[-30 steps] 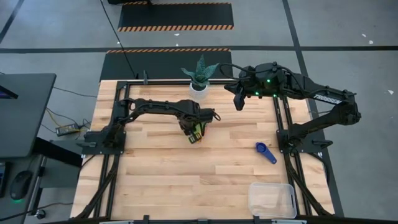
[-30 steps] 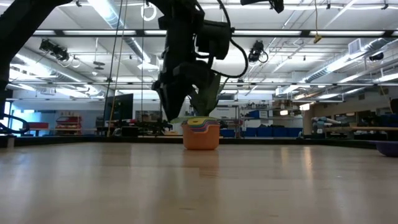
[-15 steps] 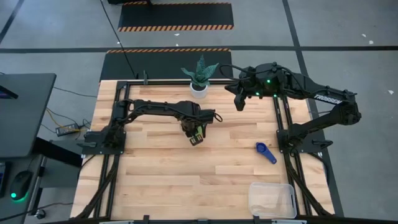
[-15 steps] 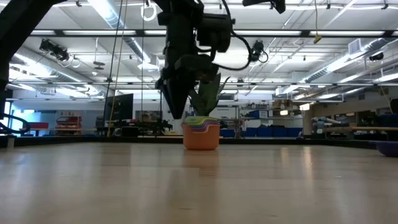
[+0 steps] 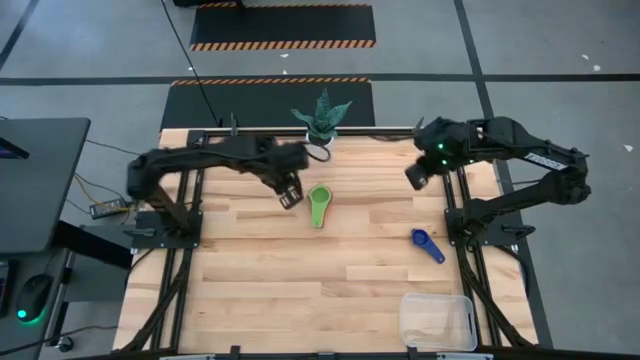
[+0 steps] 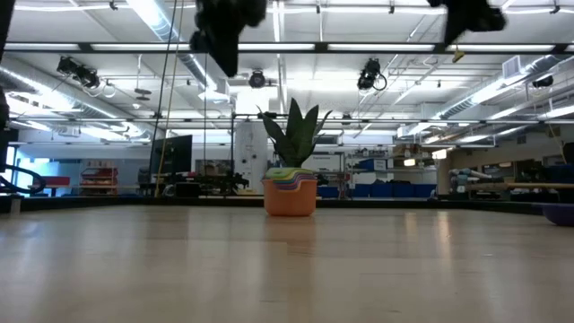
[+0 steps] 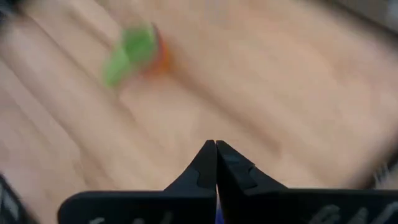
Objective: Nest measuring cups in basket
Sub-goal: Stack the dark blue measuring cup on top of the green measuring cup
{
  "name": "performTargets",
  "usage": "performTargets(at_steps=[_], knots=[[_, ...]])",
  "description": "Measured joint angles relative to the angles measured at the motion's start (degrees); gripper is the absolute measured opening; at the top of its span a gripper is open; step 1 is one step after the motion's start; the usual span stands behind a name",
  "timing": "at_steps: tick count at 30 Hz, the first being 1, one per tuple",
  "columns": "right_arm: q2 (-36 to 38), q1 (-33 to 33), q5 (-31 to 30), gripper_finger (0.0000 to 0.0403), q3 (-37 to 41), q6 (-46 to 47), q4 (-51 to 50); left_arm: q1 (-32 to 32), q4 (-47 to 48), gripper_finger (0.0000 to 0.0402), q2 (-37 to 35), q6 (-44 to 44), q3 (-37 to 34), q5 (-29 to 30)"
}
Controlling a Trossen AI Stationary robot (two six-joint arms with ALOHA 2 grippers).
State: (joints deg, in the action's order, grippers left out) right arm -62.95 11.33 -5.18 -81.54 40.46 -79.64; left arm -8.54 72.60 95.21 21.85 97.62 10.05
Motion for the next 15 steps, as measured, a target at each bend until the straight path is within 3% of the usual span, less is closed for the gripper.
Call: performTargets(at_steps=[4,10,15], knots=[[-1.0,0.0,5.7,0.0002,0.2,1.5,-11.0,-0.4,0.1,0.0054,-5.6,0.0,0.0,2.1],[-1.3,-0.3,13.0,0.0014,1.5,-7.6,-6.7,-0.4,0.1,0.0054,-10.9,1.4,0.0,4.5],[-3.0,-0.3,14.0,0.0032,2.6,-10.2,-7.6,-0.4,0.2,0.0054,-13.6,1.9,0.0,5.0]])
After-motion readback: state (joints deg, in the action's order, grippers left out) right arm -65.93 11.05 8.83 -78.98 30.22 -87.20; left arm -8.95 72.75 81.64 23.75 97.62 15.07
